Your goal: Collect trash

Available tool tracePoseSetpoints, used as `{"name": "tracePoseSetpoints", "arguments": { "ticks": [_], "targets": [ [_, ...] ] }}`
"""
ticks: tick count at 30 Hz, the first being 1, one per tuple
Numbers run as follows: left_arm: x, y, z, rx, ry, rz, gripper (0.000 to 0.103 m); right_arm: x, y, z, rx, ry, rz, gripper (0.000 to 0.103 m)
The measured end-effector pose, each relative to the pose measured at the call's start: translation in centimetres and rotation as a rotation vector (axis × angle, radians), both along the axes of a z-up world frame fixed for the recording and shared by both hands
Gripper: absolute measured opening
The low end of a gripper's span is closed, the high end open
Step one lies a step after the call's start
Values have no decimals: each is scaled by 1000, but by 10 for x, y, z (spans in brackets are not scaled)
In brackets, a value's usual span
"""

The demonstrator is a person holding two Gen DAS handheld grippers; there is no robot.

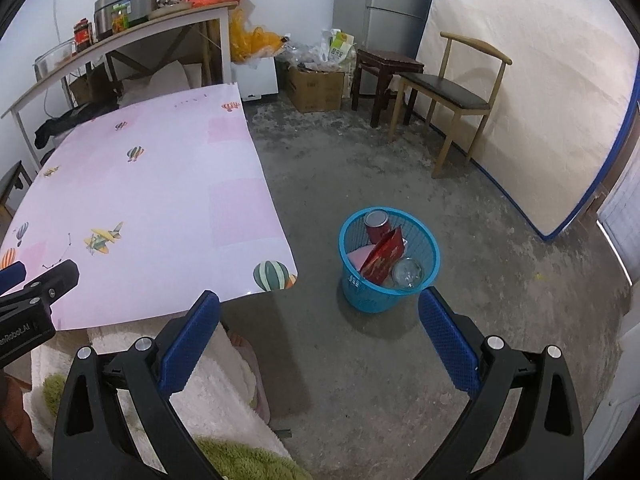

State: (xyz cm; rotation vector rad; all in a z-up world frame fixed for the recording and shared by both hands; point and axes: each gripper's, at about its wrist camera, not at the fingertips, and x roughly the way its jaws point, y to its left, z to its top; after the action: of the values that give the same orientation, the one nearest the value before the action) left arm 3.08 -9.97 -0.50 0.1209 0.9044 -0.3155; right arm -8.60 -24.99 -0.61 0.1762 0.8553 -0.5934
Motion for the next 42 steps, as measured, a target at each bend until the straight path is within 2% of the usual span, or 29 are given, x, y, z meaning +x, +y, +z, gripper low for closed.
{"name": "tracePoseSetpoints", "arguments": {
  "ticks": [25,42],
  "targets": [
    [3,-5,-1,55,-9,40,94,-5,-21,-5,-5,14,-60,97],
    [2,-7,-3,77,-11,33,94,-6,-20,-9,4,6,-64,97]
  ]
}}
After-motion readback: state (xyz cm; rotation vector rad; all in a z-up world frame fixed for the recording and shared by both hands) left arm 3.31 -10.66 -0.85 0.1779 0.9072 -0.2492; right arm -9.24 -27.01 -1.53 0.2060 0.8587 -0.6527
